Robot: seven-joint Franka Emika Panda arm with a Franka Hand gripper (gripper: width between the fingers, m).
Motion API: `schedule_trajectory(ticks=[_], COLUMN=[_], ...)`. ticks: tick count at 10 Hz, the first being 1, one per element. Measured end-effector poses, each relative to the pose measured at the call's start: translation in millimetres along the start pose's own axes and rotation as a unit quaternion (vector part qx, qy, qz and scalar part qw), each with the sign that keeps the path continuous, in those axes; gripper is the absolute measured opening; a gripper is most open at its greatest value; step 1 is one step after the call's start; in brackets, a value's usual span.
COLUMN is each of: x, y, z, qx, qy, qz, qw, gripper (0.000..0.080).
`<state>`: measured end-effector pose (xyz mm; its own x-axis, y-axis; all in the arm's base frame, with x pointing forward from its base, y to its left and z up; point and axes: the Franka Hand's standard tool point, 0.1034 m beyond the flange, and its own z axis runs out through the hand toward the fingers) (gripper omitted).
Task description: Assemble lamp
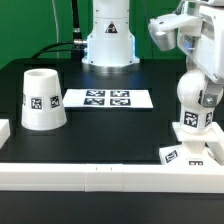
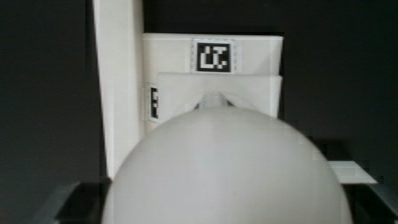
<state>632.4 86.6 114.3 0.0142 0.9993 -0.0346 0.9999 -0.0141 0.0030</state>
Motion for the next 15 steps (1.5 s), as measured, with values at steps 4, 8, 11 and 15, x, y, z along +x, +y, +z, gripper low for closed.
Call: schedule_trajectory(ticks=[4,8,11,15], x=[-0.4,0.0,-0.1,0.6], y=[0.0,-0.5,-0.5,-0.4], z=[0.0,0.2,0.2,0.2], qx=[0.000,0.002,0.006,0.008], qy=[0.000,0.001,0.007,0.009], qz=[0.038,0.196,0.347,0.472], qw=[0.999,0.981,0.938,0.881], gripper=[0.0576,0.0576,0.0577,0.0577])
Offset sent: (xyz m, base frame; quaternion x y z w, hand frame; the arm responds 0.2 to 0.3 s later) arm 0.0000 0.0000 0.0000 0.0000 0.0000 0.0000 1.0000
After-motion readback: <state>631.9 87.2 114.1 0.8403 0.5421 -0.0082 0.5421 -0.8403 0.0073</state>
